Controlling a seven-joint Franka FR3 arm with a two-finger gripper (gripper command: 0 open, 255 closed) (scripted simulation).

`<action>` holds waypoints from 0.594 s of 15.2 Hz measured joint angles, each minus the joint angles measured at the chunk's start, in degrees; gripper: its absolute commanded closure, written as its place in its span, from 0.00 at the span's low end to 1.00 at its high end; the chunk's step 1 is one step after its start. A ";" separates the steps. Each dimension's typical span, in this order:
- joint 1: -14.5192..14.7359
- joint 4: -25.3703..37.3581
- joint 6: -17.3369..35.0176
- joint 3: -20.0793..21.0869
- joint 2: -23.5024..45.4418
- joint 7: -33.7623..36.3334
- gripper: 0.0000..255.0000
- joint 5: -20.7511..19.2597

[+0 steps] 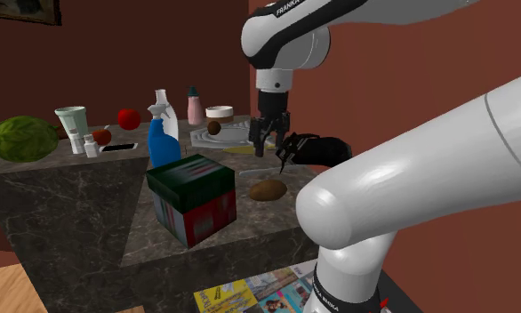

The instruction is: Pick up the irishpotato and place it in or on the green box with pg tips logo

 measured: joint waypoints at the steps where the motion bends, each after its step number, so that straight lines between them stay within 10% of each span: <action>1: 0.53 -1.37 1.63 -1.27 0.42 -3.11 0.00 -0.99; 9: 2.86 -10.25 13.97 -8.82 4.81 -20.37 0.00 -7.47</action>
